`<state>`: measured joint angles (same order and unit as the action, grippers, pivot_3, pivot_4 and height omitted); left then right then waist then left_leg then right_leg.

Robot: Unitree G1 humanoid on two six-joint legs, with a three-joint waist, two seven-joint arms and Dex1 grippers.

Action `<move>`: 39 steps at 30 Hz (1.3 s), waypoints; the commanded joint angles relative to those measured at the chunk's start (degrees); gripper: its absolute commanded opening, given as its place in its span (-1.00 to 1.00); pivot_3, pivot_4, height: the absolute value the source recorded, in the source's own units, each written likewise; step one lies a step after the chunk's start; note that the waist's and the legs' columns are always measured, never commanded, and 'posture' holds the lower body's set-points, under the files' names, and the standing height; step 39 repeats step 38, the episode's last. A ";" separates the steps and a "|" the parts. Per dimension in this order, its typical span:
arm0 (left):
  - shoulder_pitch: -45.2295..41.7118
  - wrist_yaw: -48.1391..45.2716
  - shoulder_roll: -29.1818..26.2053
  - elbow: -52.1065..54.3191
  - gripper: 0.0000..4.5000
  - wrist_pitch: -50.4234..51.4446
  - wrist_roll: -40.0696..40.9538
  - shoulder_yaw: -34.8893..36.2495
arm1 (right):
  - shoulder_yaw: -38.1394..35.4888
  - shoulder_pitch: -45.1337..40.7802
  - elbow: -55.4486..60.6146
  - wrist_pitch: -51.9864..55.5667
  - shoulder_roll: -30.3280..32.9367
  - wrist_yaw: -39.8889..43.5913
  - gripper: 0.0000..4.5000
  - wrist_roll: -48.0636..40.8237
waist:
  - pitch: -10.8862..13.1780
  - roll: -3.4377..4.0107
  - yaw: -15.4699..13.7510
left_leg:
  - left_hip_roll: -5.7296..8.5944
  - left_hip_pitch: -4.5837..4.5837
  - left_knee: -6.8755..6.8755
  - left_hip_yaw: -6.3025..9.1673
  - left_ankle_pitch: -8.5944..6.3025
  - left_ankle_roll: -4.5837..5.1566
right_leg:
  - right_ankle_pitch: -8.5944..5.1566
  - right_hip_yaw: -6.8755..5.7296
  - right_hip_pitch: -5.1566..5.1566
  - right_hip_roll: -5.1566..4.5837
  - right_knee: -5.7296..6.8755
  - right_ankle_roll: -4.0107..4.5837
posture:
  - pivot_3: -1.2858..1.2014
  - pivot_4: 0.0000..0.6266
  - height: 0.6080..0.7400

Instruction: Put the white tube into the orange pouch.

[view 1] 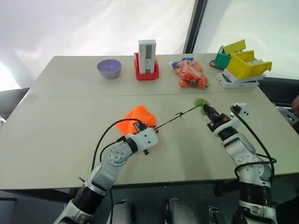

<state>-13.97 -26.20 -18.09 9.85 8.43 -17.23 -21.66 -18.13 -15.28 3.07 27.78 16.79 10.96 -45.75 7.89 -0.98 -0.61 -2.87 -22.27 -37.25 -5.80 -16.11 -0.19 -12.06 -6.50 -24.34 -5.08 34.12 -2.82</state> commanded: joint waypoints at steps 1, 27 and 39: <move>1.04 -0.65 -0.89 1.44 -0.90 0.57 0.97 1.77 | -1.56 -1.86 0.46 -2.54 0.00 -0.26 -1.00 1.85 | -0.03 0.05 0.01 | 0.00 0.00 0.00 0.00 0.00 0.00 | 0.00 0.00 0.00 0.00 0.00 0.00 | 0.03 -0.52 1.00; 14.87 -12.54 -8.93 9.57 1.00 16.29 39.23 35.33 | 6.02 11.87 4.95 -9.14 13.17 25.11 0.99 16.02 | -0.04 0.06 0.00 | 0.00 0.04 -0.01 0.01 0.00 -0.01 | -0.25 0.00 0.03 0.02 -0.03 -0.01 | 0.03 -0.52 1.00; 15.97 -7.25 -7.43 -0.88 1.00 10.96 38.02 39.08 | 9.49 12.88 1.71 -13.88 14.04 30.29 0.99 21.28 | -0.04 -0.03 -0.13 | 0.03 0.07 -0.03 -0.02 -0.01 -0.02 | -0.25 0.00 0.08 -0.08 -0.07 0.03 | 0.03 -0.52 1.00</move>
